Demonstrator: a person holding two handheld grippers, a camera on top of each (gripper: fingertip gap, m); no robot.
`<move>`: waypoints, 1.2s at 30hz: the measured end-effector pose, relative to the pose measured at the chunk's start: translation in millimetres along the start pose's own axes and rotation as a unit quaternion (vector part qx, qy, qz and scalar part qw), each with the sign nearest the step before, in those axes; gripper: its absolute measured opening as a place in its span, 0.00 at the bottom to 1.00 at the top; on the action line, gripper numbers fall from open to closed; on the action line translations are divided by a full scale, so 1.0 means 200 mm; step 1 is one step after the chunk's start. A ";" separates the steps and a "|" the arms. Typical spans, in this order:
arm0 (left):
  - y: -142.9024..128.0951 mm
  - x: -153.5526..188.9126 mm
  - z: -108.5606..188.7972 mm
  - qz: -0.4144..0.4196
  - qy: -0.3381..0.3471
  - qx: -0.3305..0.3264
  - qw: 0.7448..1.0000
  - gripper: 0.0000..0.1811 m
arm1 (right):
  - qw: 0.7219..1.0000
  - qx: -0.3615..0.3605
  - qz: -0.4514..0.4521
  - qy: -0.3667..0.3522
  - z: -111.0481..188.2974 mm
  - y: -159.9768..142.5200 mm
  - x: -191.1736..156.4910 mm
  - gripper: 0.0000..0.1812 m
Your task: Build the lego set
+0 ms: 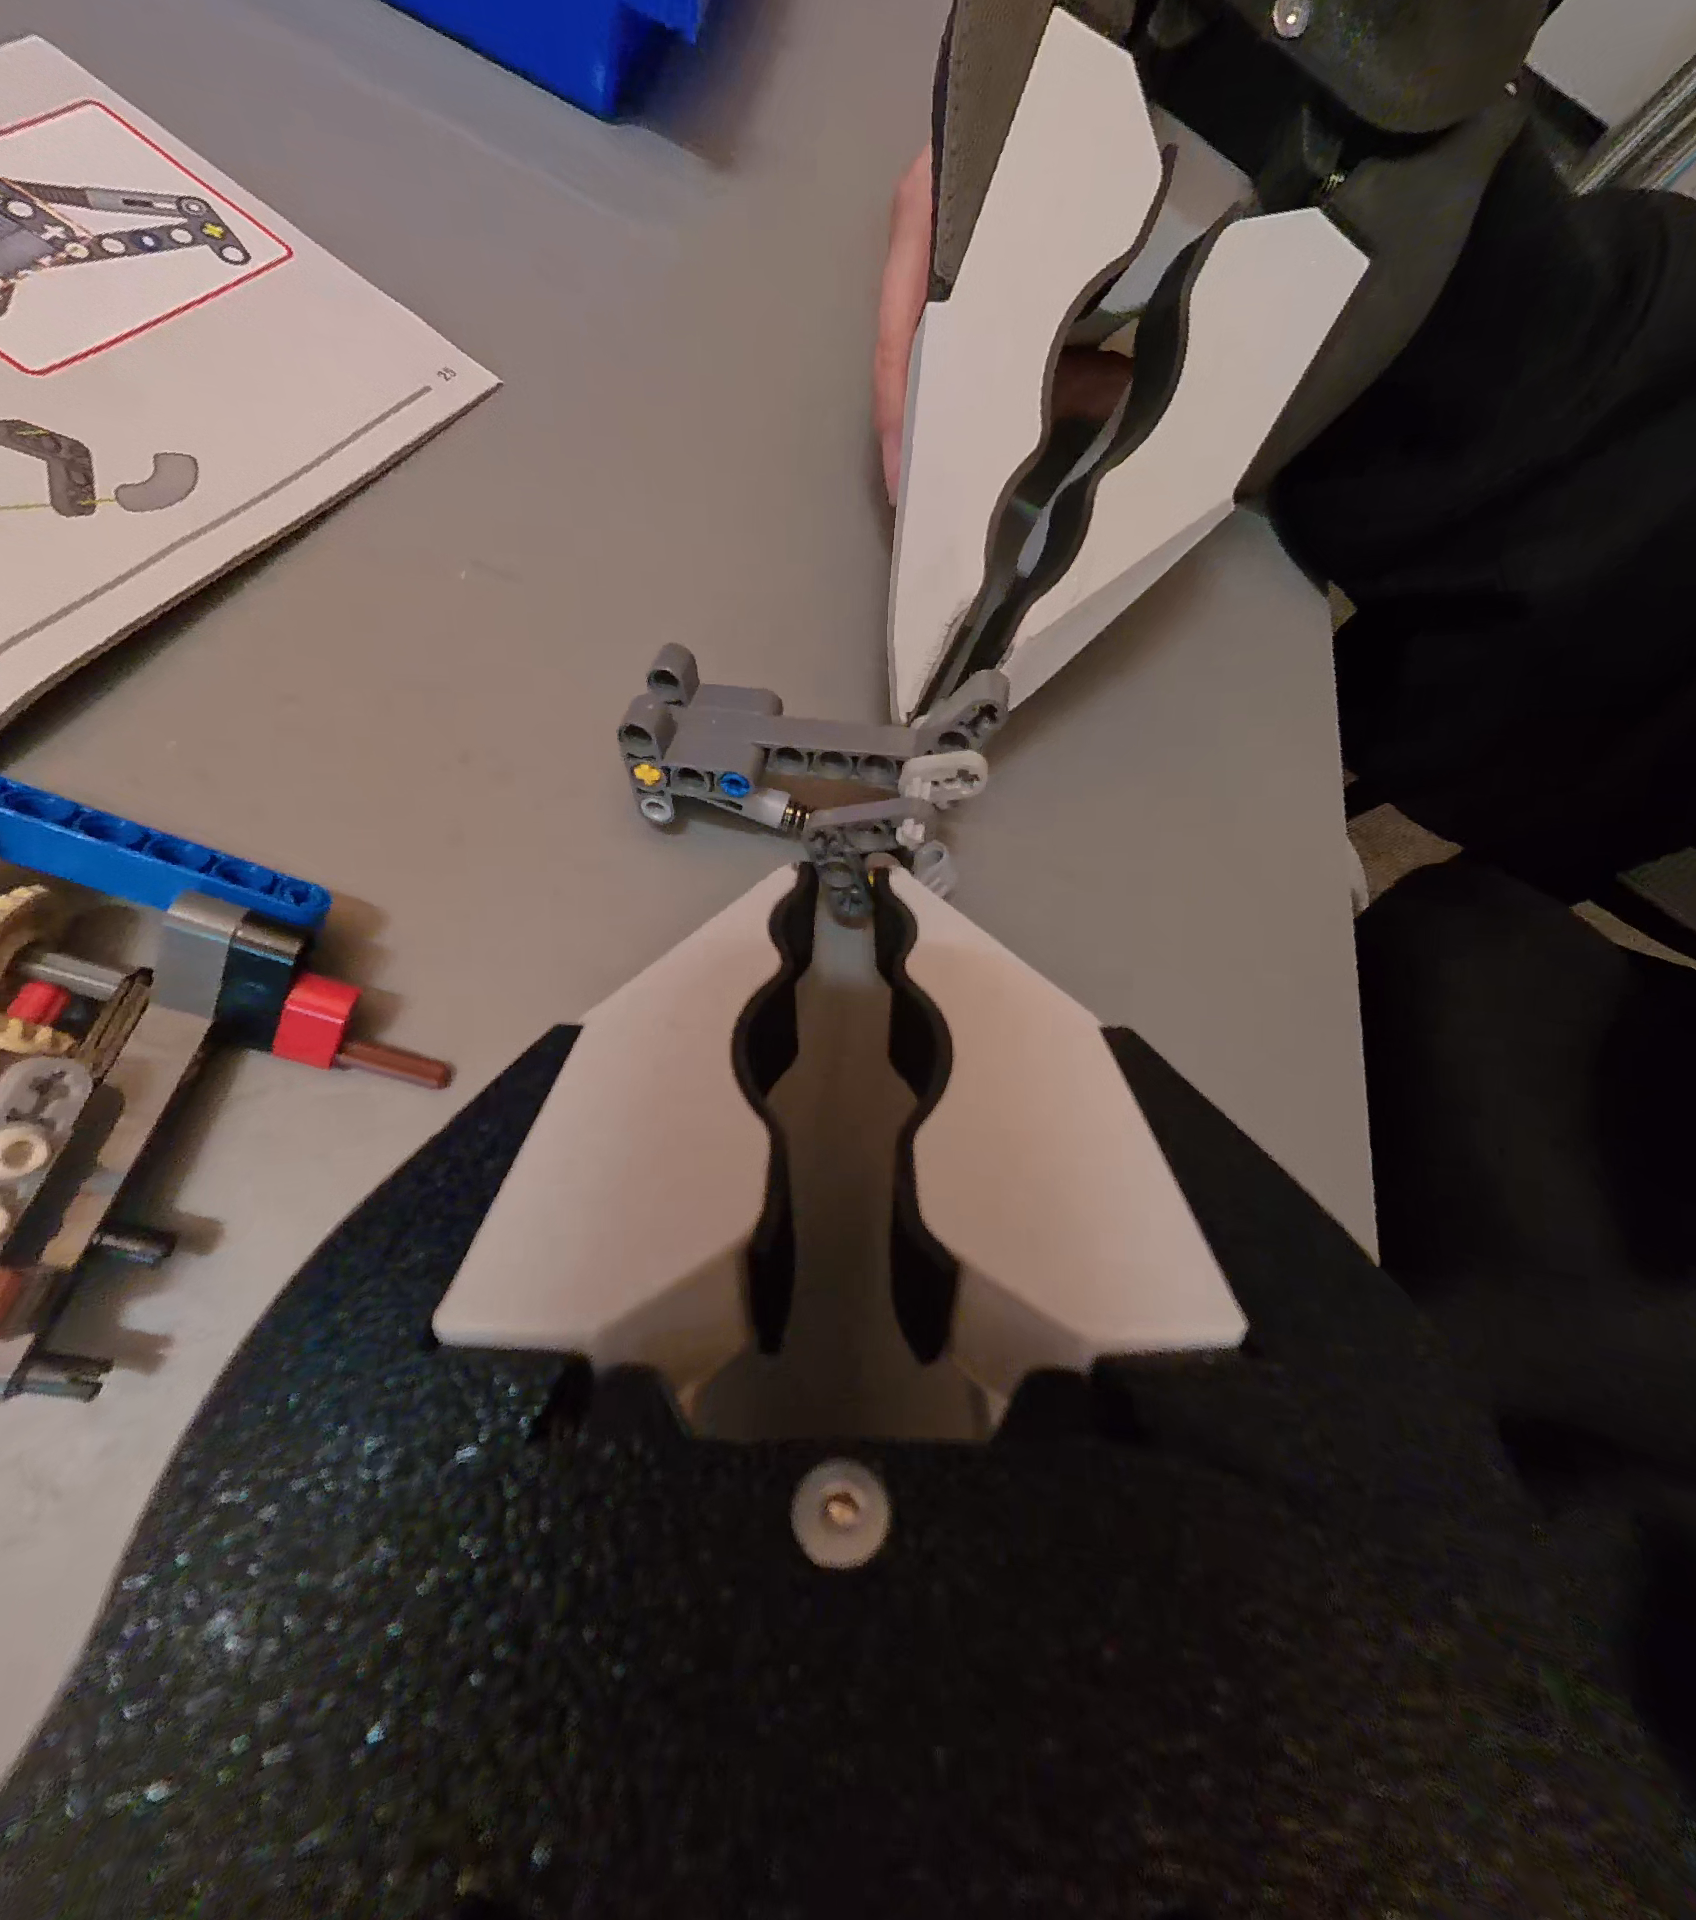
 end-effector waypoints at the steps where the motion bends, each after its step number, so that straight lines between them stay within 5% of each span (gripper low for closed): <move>1: 0.00 0.00 0.00 0.000 0.004 0.003 1.000 0.04 | 1.000 0.000 -0.003 0.000 0.00 0.00 0.00 0.01; 9: 0.02 0.00 0.01 -0.009 0.029 0.009 1.000 0.04 | 1.000 -0.004 -0.011 -0.001 -0.01 0.00 0.01 0.01; 14: 0.03 -0.04 0.02 0.084 -0.012 0.045 0.995 0.03 | 0.999 0.013 -0.024 -0.030 0.02 0.01 0.03 0.02; 21: 0.00 -0.05 0.02 0.134 -0.031 0.042 0.990 0.02 | 0.981 -0.085 -0.159 -0.073 0.05 -0.04 -0.03 0.05; 26: -0.01 -0.06 0.01 0.162 -0.044 0.050 0.985 0.02 | 0.955 -0.042 -0.282 -0.076 -0.05 0.01 -0.07 0.06; 36: -0.02 -0.09 0.02 0.221 -0.079 0.079 0.969 0.02 | 0.946 -0.038 -0.291 -0.137 -0.11 0.00 -0.05 0.09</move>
Point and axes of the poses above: each gripper's, where its closed fingertips meet, z back along the fingers, y out of its top, x = y × z across the jaws, the point moved 7 cm from there along z, back along the fingers, and after that the axes turned 10 degrees about z, right-handed, at the moved point
